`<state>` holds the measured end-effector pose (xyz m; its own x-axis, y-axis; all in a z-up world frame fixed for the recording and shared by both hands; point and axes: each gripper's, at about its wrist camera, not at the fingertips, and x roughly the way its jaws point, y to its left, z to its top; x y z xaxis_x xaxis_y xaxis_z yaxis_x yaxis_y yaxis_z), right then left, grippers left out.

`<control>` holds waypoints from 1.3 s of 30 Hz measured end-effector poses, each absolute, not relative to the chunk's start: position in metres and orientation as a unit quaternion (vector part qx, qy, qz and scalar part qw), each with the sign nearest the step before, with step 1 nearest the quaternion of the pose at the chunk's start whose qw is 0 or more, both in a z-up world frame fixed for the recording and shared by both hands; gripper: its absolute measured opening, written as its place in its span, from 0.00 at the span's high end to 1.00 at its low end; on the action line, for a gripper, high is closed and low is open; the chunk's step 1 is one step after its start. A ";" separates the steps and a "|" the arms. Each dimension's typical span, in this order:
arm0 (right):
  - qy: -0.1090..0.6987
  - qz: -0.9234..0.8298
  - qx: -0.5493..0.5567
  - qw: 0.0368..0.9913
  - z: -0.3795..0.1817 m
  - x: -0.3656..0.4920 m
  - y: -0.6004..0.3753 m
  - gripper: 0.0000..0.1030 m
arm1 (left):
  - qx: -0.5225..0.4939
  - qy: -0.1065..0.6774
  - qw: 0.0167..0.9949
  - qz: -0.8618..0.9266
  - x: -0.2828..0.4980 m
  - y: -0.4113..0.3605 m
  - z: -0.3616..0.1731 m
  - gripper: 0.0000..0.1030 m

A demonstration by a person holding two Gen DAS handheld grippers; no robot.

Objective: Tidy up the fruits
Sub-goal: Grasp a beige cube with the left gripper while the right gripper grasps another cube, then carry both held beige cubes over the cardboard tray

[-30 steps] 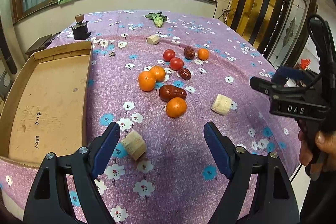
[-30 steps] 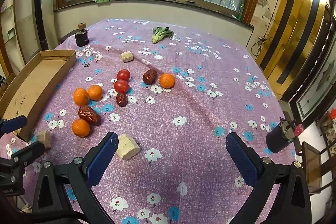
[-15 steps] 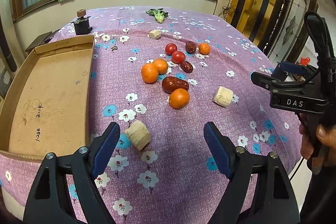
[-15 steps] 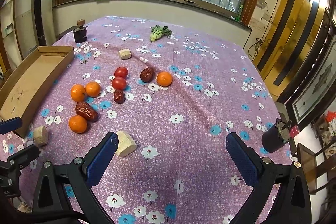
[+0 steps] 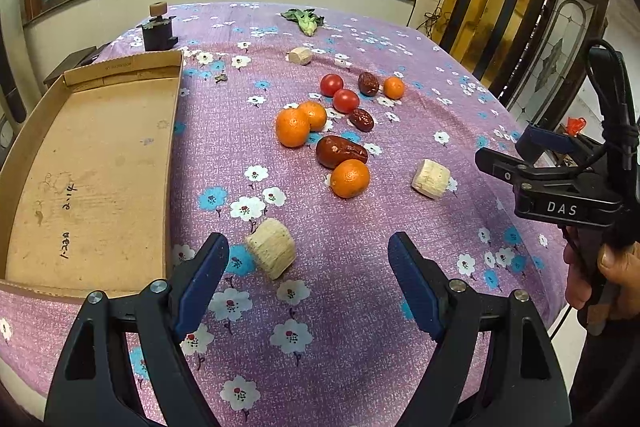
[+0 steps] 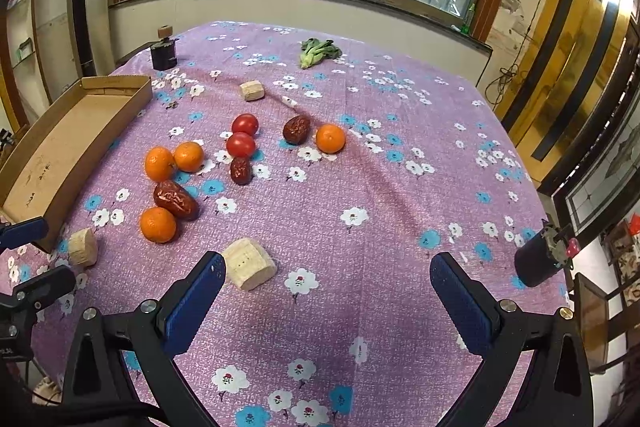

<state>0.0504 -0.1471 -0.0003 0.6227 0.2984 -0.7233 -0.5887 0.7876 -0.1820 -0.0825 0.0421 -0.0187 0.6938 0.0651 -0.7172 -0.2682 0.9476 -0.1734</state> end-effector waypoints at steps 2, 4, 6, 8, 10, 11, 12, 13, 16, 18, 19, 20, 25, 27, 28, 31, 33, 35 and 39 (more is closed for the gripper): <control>0.357 0.261 -0.201 0.874 -0.001 0.051 -0.146 0.00 | -0.137 0.384 0.908 0.091 -0.080 0.044 -0.021 0.20; 0.361 0.272 -0.195 0.870 -0.003 0.052 -0.145 0.00 | -0.141 0.390 0.906 0.087 -0.078 0.046 -0.023 0.20; 0.369 0.295 -0.181 0.863 -0.006 0.053 -0.144 0.00 | -0.139 0.394 0.904 0.089 -0.075 0.047 -0.026 0.20; 0.381 0.321 -0.165 0.851 -0.011 0.055 -0.141 0.00 | -0.137 0.396 0.904 0.089 -0.073 0.049 -0.029 0.20; 0.392 0.337 -0.155 0.842 -0.019 0.057 -0.137 0.02 | -0.136 0.400 0.902 0.090 -0.069 0.051 -0.032 0.20; 0.395 0.341 -0.156 0.839 -0.022 0.058 -0.135 0.03 | -0.134 0.402 0.901 0.090 -0.068 0.052 -0.034 0.20; 0.399 0.343 -0.160 0.835 -0.027 0.058 -0.130 0.05 | -0.129 0.402 0.902 0.089 -0.065 0.052 -0.035 0.20; 0.401 0.344 -0.164 0.833 -0.030 0.059 -0.127 0.08 | -0.128 0.403 0.902 0.089 -0.065 0.052 -0.036 0.20; 0.409 0.348 -0.174 0.825 -0.042 0.063 -0.117 0.19 | -0.123 0.407 0.901 0.084 -0.059 0.053 -0.040 0.20; 0.415 0.353 -0.176 0.820 -0.048 0.066 -0.113 0.26 | -0.118 0.413 0.899 0.086 -0.054 0.054 -0.045 0.21; 0.420 0.354 -0.177 0.817 -0.052 0.068 -0.111 0.30 | -0.115 0.420 0.896 0.087 -0.052 0.054 -0.046 0.27; 0.425 0.354 -0.179 0.814 -0.056 0.070 -0.109 0.32 | -0.114 0.430 0.891 0.088 -0.049 0.055 -0.051 0.31; 0.433 0.365 -0.166 0.807 -0.064 0.074 -0.112 0.59 | -0.073 0.441 0.888 0.108 -0.049 0.053 -0.051 0.55; 0.436 0.370 -0.153 0.806 -0.062 0.076 -0.116 0.59 | -0.087 0.438 0.888 0.105 -0.052 0.059 -0.046 0.70; 0.436 0.369 -0.150 0.807 -0.061 0.076 -0.118 0.59 | -0.092 0.436 0.889 0.102 -0.053 0.060 -0.045 0.71; 0.437 0.371 -0.140 0.808 -0.057 0.075 -0.124 0.59 | -0.104 0.426 0.894 0.087 -0.055 0.060 -0.040 0.71; 0.433 0.374 -0.135 0.809 -0.051 0.073 -0.126 0.59 | -0.098 0.422 0.897 0.085 -0.057 0.057 -0.034 0.71; 0.427 0.375 -0.133 0.812 -0.046 0.069 -0.129 0.59 | -0.099 0.413 0.902 0.079 -0.060 0.055 -0.028 0.71; 0.417 0.384 -0.127 0.814 -0.032 0.060 -0.129 0.59 | -0.097 0.398 0.909 0.073 -0.068 0.052 -0.016 0.71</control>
<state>0.0605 -0.1293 -0.0322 0.3567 0.5202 -0.7760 -0.7313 0.6724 0.1146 -0.0679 0.0517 -0.0161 0.6719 0.0559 -0.7385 -0.2097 0.9707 -0.1173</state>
